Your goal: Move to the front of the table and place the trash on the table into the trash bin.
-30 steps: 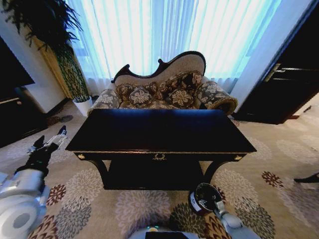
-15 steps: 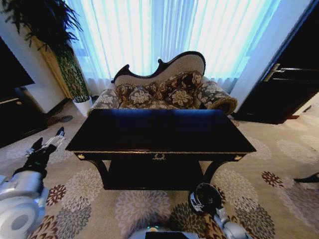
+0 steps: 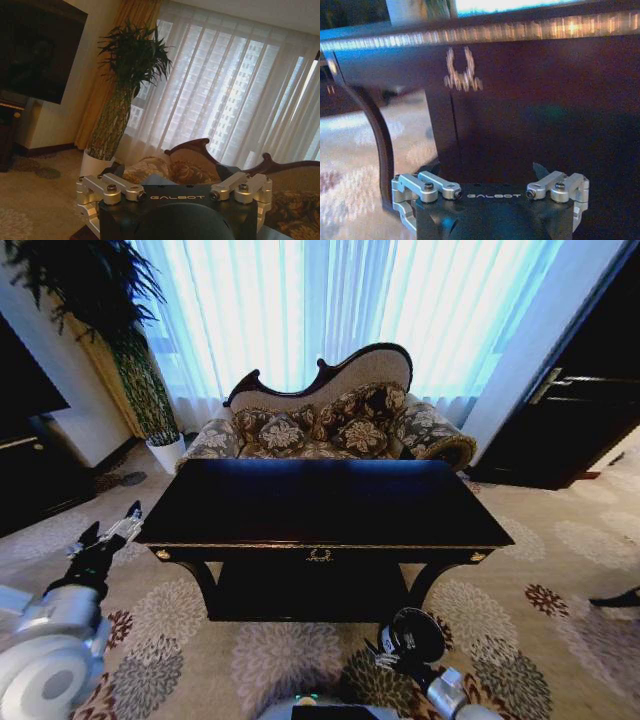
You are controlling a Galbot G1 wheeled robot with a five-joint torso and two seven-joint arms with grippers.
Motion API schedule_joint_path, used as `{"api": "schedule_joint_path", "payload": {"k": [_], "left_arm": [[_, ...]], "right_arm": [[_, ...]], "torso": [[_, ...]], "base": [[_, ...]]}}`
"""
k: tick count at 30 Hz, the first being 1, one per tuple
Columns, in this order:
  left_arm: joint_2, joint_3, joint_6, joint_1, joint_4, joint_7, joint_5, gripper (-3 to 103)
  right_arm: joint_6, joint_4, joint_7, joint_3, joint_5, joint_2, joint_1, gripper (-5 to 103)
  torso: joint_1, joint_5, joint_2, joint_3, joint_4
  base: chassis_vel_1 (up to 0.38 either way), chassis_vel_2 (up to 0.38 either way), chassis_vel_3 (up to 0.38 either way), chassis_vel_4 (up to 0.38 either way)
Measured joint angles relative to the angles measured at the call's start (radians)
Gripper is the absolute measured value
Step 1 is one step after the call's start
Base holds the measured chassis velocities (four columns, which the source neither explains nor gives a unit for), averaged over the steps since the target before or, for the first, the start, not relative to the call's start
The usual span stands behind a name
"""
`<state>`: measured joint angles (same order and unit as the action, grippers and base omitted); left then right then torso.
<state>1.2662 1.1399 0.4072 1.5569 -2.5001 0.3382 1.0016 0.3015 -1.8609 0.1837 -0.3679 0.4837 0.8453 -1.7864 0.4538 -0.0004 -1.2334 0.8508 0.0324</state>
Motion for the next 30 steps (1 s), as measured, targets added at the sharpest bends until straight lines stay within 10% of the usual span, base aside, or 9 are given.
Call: {"api": "schedule_joint_path", "payload": {"k": [11, 21, 30], "left_arm": [[-0.007, -0.004, 0.036, 0.011, 0.000, 0.019, 0.050, 100], [-0.145, 0.011, 0.025, -0.009, 0.000, 0.022, 0.094, 100], [-0.075, -0.001, -0.143, -0.004, 0.001, -0.202, -0.005, 100]], "right_arm": [[-0.049, -0.295, -0.142, -0.158, 0.155, -0.012, 0.066, 100], [-0.172, -0.390, -0.348, -0.253, 0.334, -0.034, 0.277, 100], [-0.123, -0.362, -0.352, -0.189, 0.241, 0.019, 0.334, 100]], "torso": [[0.000, 0.0002, 0.000, 0.000, -0.0001], [0.000, 0.0001, 0.000, 0.000, 0.0001], [0.000, 0.0002, 0.000, 0.000, 0.0000]], "base": [[0.000, 0.000, 0.000, 0.000], [0.000, 0.000, 0.000, 0.000], [0.000, 0.000, 0.000, 0.000]]}}
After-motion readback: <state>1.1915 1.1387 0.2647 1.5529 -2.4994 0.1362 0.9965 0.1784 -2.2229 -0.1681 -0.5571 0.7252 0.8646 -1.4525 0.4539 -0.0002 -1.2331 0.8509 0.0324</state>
